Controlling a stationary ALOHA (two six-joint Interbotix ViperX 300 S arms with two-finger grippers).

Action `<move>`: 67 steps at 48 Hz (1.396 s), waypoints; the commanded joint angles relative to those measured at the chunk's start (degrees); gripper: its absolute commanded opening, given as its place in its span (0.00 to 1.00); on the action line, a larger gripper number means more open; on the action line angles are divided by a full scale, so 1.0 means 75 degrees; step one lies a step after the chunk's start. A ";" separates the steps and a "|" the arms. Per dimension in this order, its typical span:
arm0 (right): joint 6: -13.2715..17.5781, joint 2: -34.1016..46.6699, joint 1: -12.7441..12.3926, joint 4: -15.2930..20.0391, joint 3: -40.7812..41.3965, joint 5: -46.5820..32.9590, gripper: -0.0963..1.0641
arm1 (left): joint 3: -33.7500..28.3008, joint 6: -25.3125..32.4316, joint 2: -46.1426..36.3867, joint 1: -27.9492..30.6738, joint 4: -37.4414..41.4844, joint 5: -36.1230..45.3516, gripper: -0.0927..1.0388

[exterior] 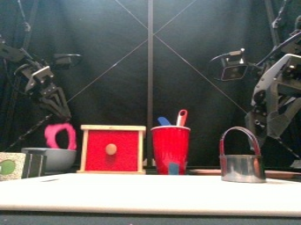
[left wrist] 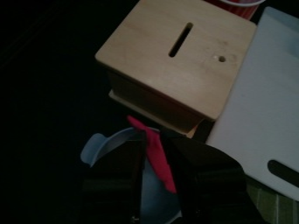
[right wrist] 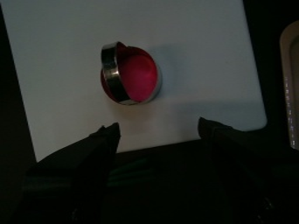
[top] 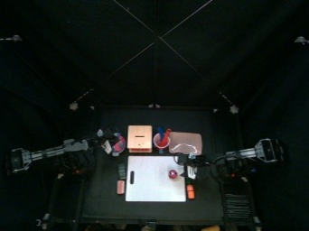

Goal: Get the cutter from the drawer then cut the dough then place the extra dough in the bowl
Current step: Place the extra dough in the bowl

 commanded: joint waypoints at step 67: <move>-0.0035 -0.0656 0.0023 -0.1195 -0.0293 -0.2262 0.95 | 0.0621 0.1301 0.0316 -0.1852 0.0633 -0.6562 0.84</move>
